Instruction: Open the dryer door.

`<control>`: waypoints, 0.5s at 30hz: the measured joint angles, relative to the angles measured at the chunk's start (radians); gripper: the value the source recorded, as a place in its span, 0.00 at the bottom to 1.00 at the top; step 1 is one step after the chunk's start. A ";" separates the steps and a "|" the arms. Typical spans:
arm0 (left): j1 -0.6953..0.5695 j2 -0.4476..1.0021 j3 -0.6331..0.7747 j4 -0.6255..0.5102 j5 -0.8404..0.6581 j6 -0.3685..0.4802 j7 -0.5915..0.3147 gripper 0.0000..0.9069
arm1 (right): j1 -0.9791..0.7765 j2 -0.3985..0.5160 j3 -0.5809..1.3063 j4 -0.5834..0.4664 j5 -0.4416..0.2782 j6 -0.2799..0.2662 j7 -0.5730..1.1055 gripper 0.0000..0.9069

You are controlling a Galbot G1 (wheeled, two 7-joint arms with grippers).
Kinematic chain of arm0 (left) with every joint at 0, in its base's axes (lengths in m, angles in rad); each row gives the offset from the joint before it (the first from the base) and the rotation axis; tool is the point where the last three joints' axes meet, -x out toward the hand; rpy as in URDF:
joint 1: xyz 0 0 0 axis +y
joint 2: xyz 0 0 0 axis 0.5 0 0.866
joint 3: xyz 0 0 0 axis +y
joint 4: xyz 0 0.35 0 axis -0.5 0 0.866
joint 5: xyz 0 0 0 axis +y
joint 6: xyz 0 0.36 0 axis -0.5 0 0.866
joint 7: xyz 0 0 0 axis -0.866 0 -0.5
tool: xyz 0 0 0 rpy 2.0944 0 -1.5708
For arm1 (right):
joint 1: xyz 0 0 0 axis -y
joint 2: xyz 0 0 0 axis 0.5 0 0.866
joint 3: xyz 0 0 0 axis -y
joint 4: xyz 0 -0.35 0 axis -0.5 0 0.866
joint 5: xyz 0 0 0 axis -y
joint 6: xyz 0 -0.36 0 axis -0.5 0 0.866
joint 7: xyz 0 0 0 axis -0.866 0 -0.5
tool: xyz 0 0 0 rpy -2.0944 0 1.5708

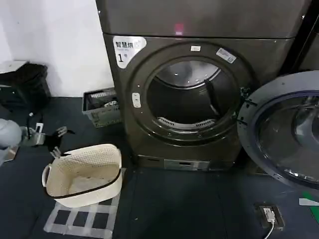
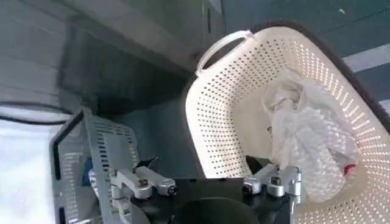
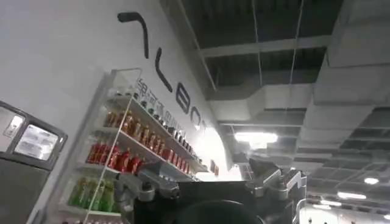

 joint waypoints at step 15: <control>0.000 -0.004 0.020 -0.002 -0.003 -0.006 0.000 1.00 | -0.004 0.003 0.006 0.005 0.000 -0.001 -0.003 1.00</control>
